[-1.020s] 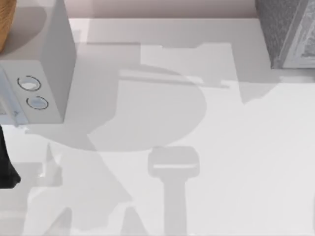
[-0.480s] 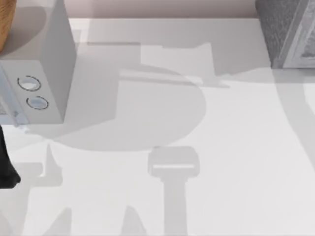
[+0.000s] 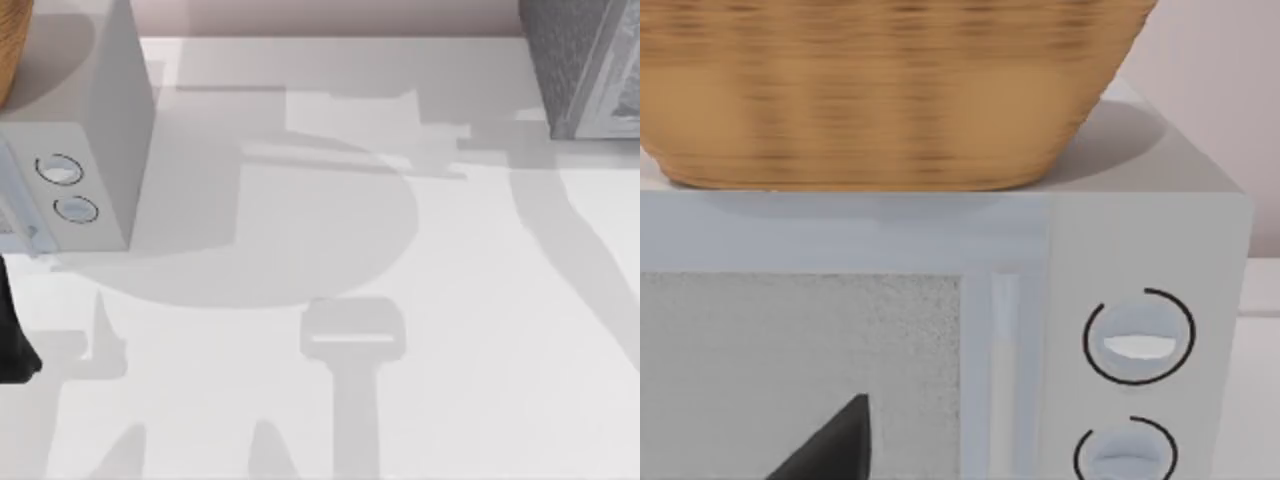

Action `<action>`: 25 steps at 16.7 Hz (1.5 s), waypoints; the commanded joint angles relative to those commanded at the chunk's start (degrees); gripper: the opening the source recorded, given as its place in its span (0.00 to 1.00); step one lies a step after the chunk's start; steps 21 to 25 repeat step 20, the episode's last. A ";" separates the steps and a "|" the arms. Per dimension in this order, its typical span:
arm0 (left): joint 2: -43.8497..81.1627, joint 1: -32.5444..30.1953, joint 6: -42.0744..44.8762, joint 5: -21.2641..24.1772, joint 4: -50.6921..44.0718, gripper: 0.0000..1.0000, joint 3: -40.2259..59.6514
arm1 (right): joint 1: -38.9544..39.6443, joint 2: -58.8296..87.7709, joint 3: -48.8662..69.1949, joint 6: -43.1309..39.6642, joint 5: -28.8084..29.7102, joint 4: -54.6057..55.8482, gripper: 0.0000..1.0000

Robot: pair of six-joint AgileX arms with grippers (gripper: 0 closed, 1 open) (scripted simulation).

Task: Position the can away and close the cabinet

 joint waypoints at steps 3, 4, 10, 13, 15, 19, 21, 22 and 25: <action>0.00 0.00 0.00 0.00 0.00 1.00 0.00 | -0.95 -0.97 0.32 -0.51 0.72 -0.27 1.00; 0.00 0.00 0.00 0.00 0.00 1.00 0.00 | -0.99 -0.87 0.44 -0.50 0.69 -0.25 1.00; 0.00 0.00 0.00 0.00 0.00 1.00 0.00 | -2.78 2.52 2.86 -0.49 -1.07 0.70 1.00; 0.00 0.00 0.00 0.00 0.00 1.00 0.00 | -3.74 4.28 4.06 -0.48 -1.99 1.18 1.00; 0.00 0.00 0.00 0.00 0.00 1.00 0.00 | -4.37 5.42 4.88 -0.49 -2.61 1.52 1.00; 0.00 0.00 0.00 0.00 0.00 1.00 0.00 | -5.69 7.64 6.42 -0.45 -3.89 2.27 1.00; 0.00 0.00 0.00 0.00 0.00 1.00 0.00 | -5.75 7.69 6.46 -0.45 -3.94 2.30 1.00; 0.00 0.00 0.00 0.00 0.00 1.00 0.00 | -5.75 7.69 6.46 -0.45 -3.94 2.30 1.00; 0.00 0.00 0.00 0.00 0.00 1.00 0.00 | -5.75 7.69 6.46 -0.45 -3.94 2.30 1.00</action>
